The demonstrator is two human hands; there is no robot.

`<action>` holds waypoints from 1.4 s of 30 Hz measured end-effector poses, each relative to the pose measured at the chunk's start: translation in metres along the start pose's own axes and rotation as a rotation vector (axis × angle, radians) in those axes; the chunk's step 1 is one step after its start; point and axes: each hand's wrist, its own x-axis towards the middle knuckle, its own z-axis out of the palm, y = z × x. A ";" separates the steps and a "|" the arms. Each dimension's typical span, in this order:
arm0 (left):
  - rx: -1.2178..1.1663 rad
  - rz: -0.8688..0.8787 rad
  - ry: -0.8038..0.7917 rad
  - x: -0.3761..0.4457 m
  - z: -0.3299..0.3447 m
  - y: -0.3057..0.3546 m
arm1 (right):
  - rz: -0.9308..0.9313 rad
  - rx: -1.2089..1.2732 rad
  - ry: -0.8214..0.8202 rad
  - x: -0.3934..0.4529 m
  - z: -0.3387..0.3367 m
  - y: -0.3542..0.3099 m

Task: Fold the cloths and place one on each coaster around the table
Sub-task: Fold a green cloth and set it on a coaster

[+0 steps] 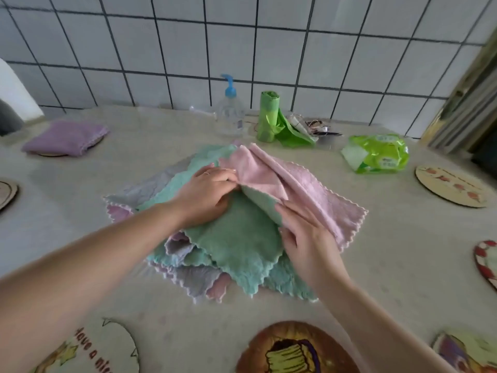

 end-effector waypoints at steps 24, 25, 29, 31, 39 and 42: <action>-0.162 -0.125 0.436 -0.148 -0.266 0.088 | -0.393 -0.137 0.300 -0.024 -0.186 -0.139; -0.239 -0.167 0.443 -0.154 -0.267 0.083 | -0.380 -0.097 0.298 -0.022 -0.184 -0.140; -0.338 -0.357 0.465 -0.172 -0.254 0.056 | -0.315 0.016 0.234 -0.015 -0.164 -0.146; -0.390 -0.445 0.515 -0.178 -0.248 0.043 | -0.306 0.038 0.220 -0.008 -0.150 -0.152; -0.829 -0.521 0.829 -0.182 -0.281 0.030 | -0.141 0.386 0.397 0.034 -0.151 -0.187; -0.739 -0.481 0.814 -0.195 -0.288 0.050 | -0.064 0.523 0.327 0.024 -0.147 -0.191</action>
